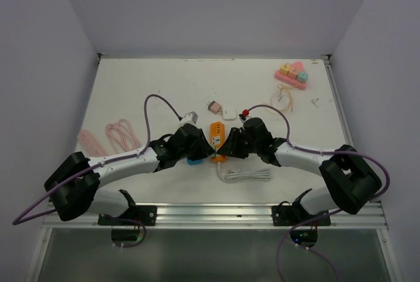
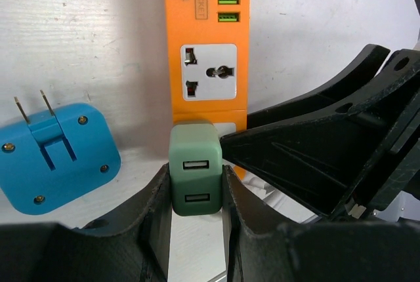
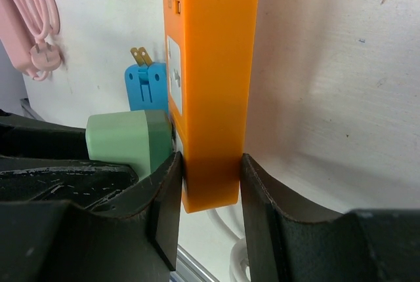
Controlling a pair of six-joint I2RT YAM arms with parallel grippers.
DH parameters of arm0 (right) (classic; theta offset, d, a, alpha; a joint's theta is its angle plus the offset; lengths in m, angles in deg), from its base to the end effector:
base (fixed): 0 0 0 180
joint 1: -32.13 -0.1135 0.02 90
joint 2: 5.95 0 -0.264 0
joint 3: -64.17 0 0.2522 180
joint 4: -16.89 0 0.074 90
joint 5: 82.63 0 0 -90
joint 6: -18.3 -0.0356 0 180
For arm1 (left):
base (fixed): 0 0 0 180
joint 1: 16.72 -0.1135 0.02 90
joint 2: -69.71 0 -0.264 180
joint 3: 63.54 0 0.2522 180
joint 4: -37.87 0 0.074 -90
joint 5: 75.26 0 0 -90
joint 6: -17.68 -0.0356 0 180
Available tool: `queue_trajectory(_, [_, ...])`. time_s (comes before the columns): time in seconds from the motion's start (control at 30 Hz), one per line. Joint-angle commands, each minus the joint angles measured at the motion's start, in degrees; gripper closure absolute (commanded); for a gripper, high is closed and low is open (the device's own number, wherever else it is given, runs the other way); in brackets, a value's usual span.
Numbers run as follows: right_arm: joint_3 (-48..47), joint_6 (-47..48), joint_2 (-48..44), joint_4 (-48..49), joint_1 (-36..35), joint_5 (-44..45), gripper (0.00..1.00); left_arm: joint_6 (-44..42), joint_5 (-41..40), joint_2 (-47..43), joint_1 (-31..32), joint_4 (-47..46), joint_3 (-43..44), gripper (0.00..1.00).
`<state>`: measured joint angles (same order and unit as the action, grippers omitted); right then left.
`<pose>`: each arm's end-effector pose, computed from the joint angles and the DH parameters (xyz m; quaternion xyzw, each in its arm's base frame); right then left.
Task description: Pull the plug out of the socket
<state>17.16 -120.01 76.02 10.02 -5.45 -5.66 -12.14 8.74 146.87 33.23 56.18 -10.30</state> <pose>0.2097 0.1715 0.1579 0.0387 0.9074 0.3521 0.2262 0.1784 -0.2065 0.1951 -0.1025 0.9076 -0.3041 0.2708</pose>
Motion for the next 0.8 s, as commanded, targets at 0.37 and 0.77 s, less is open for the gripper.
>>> queue_trajectory(0.37, [-0.23, -0.11, 4.51, -24.21, 1.46, 21.91, 1.0, -2.44, -9.99, -7.39, 4.96, -19.05, -5.21, 1.0])
queue_trajectory(0.77, [1.52, -0.38, 4.69, -20.62, 2.07, 19.98, 1.0, -4.2, -19.57, -4.39, 9.29, -14.94, 0.68, 1.0])
